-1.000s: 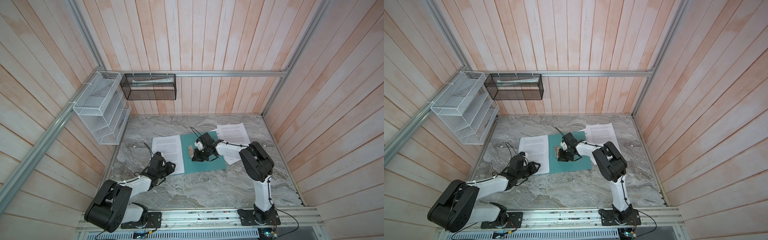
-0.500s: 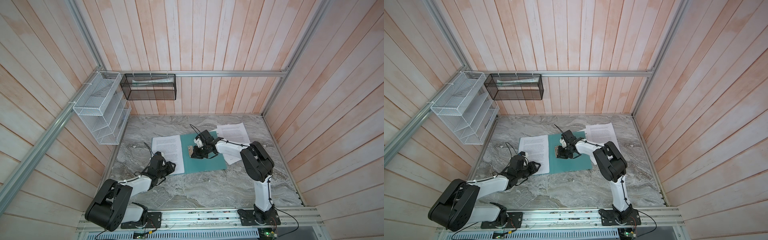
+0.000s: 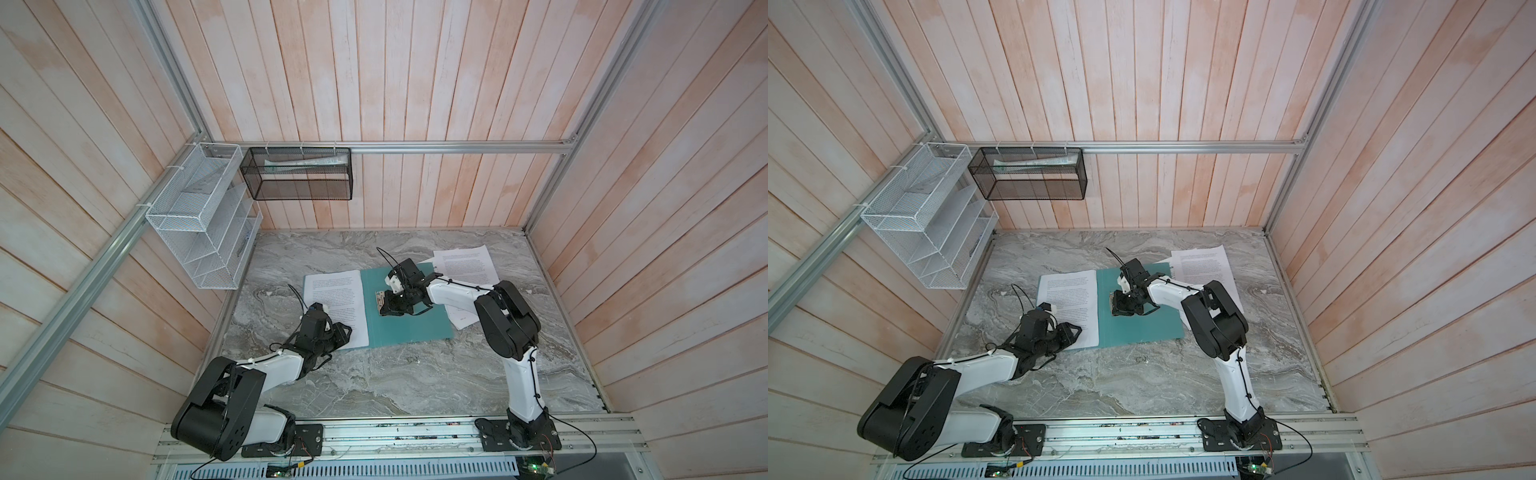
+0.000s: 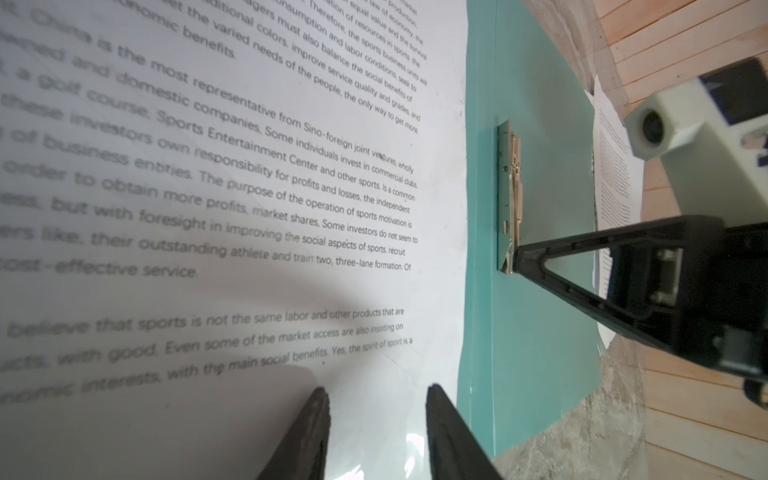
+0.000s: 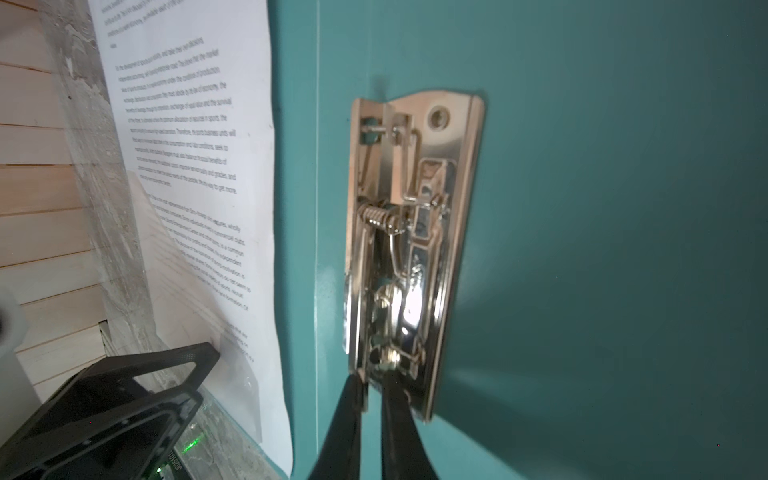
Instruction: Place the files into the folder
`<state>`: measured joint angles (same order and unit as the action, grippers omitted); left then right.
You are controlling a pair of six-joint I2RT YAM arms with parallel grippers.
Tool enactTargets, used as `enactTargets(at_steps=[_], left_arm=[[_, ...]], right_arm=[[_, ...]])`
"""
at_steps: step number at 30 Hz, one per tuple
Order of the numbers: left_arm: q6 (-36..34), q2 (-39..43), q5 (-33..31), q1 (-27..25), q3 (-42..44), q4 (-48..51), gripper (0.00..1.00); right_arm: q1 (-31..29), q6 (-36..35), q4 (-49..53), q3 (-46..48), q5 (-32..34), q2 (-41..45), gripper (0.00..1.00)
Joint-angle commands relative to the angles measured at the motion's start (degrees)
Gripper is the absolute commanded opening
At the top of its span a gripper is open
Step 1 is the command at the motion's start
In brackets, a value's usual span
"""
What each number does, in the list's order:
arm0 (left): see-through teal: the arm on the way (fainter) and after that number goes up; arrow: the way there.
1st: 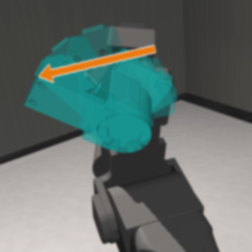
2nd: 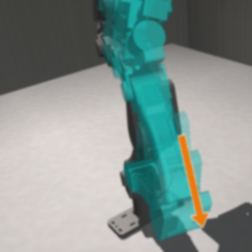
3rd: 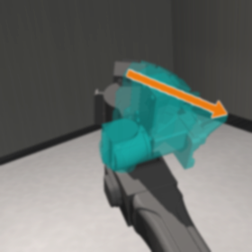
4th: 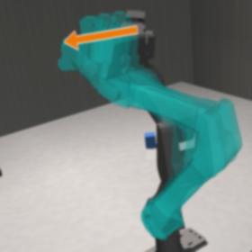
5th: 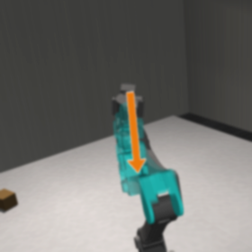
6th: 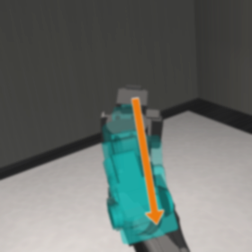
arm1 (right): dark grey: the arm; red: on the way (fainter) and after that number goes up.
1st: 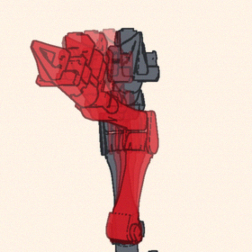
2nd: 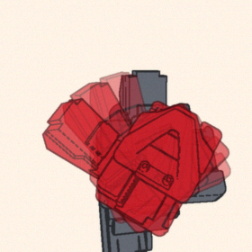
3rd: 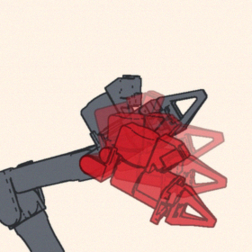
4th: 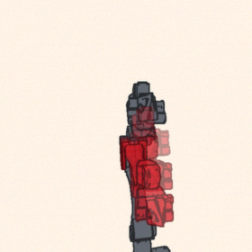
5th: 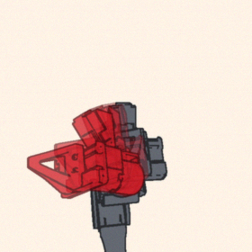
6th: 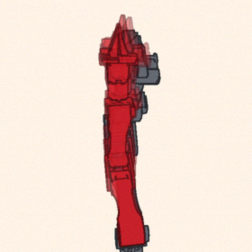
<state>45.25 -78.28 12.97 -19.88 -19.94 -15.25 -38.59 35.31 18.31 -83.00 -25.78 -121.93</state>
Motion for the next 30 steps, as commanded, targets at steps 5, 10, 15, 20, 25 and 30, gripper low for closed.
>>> enactTargets(at_steps=[5, 10, 15, 20, 25, 30], left_arm=[[-0.52, -2.45, -1.39, 0.28, 1.38, 8.3, 0.42], [-0.52, -2.47, -1.52, 0.27, 1.4, 8.3, 0.42], [-0.51, -2.47, -1.51, 0.25, 1.39, 8.26, 0.42], [-0.47, -2.4, -1.54, 0.27, 1.35, 8.26, 0.42], [-0.43, -2.16, -1.6, 0.28, 1.49, 8.31, 0.42], [-0.43, -2.21, -1.59, 0.28, 1.49, 8.32, 0.42]], right_arm=[[-0.26, -1.11, 2.24, -1.01, 0.29, -1.44, 0.09], [-0.35, -1.13, 2.01, -0.5, -0.04, -1.59, 0.08], [-0.44, -0.77, 1.25, -0.03, -0.82, -1.82, 0.08], [-0.52, -0.59, 1.03, 0.16, -1.36, -1.99, 0.08], [-0.52, -0.16, 0.33, 0.91, -1.57, -1.73, 0.09], [-0.59, -0.14, 0.15, 1.24, -1.75, -1.8, 0.09]])
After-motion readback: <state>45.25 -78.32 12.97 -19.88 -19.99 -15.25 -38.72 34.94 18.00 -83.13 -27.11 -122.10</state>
